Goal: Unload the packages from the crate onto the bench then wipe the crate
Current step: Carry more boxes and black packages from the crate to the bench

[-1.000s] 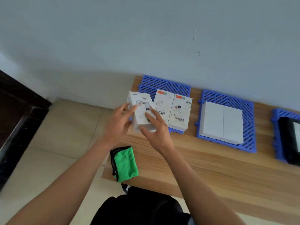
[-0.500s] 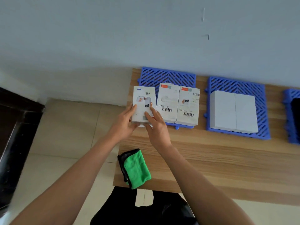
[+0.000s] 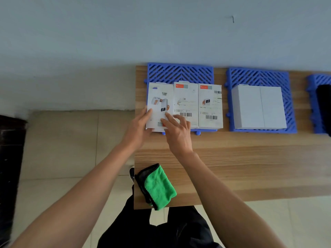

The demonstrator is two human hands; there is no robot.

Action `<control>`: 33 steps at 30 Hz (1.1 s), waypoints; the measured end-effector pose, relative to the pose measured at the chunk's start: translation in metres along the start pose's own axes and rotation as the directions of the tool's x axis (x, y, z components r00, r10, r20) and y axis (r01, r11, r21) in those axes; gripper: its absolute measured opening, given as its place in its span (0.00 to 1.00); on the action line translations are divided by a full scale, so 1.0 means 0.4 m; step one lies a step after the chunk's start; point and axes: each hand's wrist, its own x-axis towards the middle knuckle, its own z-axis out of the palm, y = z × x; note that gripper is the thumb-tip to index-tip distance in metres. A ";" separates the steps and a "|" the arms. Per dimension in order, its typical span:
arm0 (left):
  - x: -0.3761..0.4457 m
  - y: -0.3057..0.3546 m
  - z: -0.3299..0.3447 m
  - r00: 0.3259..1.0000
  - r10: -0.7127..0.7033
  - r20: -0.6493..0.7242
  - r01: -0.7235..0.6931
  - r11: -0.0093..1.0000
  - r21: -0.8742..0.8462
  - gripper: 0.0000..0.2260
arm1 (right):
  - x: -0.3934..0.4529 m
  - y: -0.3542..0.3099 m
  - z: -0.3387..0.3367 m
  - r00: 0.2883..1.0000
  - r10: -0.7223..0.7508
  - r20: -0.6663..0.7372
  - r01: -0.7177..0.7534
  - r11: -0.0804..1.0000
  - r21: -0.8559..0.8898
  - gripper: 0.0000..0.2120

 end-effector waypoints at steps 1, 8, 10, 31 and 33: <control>0.004 0.002 0.004 1.000 0.007 0.005 -0.007 1.000 0.001 0.33 | 0.003 0.004 0.000 1.000 0.002 -0.006 -0.002 1.000 -0.022 0.19; 0.012 0.014 0.007 0.999 0.034 0.037 -0.037 0.996 0.083 0.36 | 0.018 0.031 0.008 0.999 -0.018 0.041 0.019 0.999 -0.027 0.21; 0.016 0.022 0.008 0.999 0.030 0.024 -0.032 0.993 0.110 0.36 | 0.026 0.042 0.008 0.998 -0.029 0.052 0.029 1.000 0.007 0.24; 0.045 0.049 0.033 0.973 0.231 -0.001 -0.213 0.900 0.381 0.29 | 0.309 0.104 -0.008 0.985 0.068 0.159 -0.068 0.998 -0.007 0.26; 0.044 0.050 0.033 0.976 0.218 0.003 -0.203 0.902 0.381 0.30 | 0.326 0.104 -0.006 0.983 0.048 0.179 -0.042 0.998 -0.040 0.27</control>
